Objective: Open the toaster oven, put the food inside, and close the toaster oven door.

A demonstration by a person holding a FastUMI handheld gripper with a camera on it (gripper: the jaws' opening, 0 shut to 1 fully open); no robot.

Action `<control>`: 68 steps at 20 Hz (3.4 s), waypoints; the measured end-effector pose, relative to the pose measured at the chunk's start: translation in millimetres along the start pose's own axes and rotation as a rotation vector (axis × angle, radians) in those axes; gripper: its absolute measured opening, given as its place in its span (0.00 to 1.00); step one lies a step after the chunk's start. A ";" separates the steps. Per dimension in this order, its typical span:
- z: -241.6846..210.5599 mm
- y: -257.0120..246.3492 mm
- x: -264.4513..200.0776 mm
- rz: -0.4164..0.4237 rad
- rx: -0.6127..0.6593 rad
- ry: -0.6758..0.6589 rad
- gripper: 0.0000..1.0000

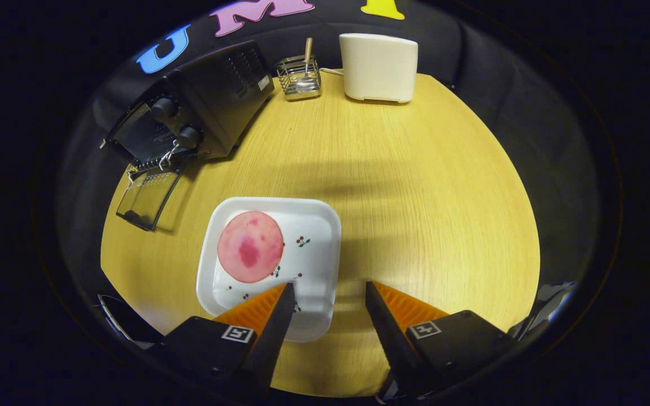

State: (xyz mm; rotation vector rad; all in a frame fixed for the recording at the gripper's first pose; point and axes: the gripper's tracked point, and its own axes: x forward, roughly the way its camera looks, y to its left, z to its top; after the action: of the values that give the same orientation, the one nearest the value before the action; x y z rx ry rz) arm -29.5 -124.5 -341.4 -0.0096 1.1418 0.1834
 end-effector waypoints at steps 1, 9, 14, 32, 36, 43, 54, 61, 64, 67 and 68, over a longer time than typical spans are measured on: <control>2.7 -3.3 2.4 -0.015 -0.011 -0.011 0.79; -0.1 0.9 5.3 0.022 0.011 0.074 0.24; -6.8 7.3 4.3 0.144 0.066 0.142 0.07; 3.9 16.6 -32.1 0.414 0.430 0.117 0.05; 5.2 15.2 -43.3 0.434 0.534 0.094 0.05; 12.7 30.8 -70.6 0.463 0.611 0.059 0.05; 36.2 121.8 -105.6 0.535 0.604 0.026 0.05; 35.9 192.5 -103.0 0.564 0.557 0.036 0.05; 39.6 222.7 -98.0 0.577 0.558 0.028 0.05; 47.9 247.0 -86.0 0.573 0.567 0.007 0.05; 51.5 254.3 -81.2 0.573 0.572 0.004 0.05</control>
State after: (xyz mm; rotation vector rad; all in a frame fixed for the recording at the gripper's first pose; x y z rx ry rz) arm -53.9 119.8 -224.6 0.8298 1.1443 0.3564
